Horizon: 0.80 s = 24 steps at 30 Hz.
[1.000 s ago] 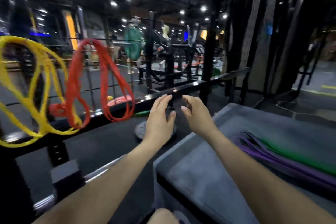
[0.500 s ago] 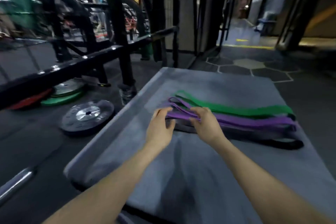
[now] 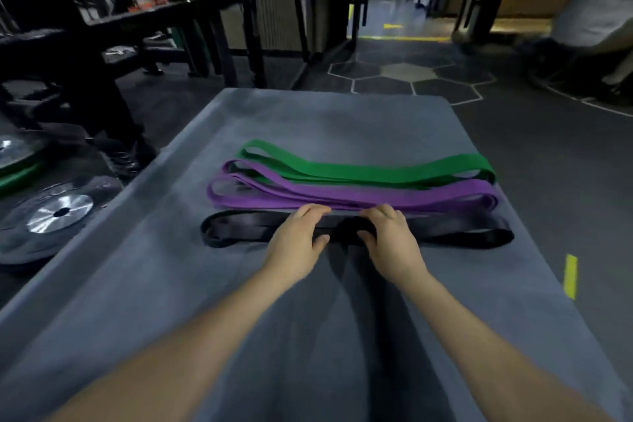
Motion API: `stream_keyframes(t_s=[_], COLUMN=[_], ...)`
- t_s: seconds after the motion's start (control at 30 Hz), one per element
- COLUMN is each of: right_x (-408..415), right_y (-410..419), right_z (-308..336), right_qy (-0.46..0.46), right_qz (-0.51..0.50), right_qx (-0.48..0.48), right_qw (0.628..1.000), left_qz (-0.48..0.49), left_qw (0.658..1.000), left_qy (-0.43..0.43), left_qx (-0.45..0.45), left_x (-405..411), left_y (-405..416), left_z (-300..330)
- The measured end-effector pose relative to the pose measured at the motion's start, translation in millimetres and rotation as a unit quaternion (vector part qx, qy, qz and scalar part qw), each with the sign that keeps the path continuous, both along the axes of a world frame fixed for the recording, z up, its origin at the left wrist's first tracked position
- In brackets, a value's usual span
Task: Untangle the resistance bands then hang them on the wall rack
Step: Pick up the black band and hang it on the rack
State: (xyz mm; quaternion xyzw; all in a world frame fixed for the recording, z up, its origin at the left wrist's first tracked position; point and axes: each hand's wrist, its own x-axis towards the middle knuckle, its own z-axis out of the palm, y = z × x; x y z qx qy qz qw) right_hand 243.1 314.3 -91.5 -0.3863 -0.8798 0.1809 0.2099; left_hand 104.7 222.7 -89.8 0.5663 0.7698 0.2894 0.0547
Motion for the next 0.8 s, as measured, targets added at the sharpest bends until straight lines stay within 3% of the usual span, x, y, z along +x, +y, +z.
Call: stream_keyframes(t_s=[0.17, 0.5, 0.8], right_x=[8, 7, 11], right_y=[2, 2, 12], right_z=[-11, -11, 12], right_qy=[0.023, 0.002, 0.071], right_qz=[-0.006, -0.001, 0.035], right_qx=[0.025, 0.07, -0.076], right_qw=[0.999, 0.998, 0.994], left_qz=[-0.019, -0.043, -0.077], left_qw=[0.995, 0.981, 0.993], left_qy=[0.093, 0.182, 0.064], left_qx=[-0.002, -0.057, -0.063], left_x=[-3, -9, -27], left_y=[1, 6, 13], left_z=[-8, 3, 20])
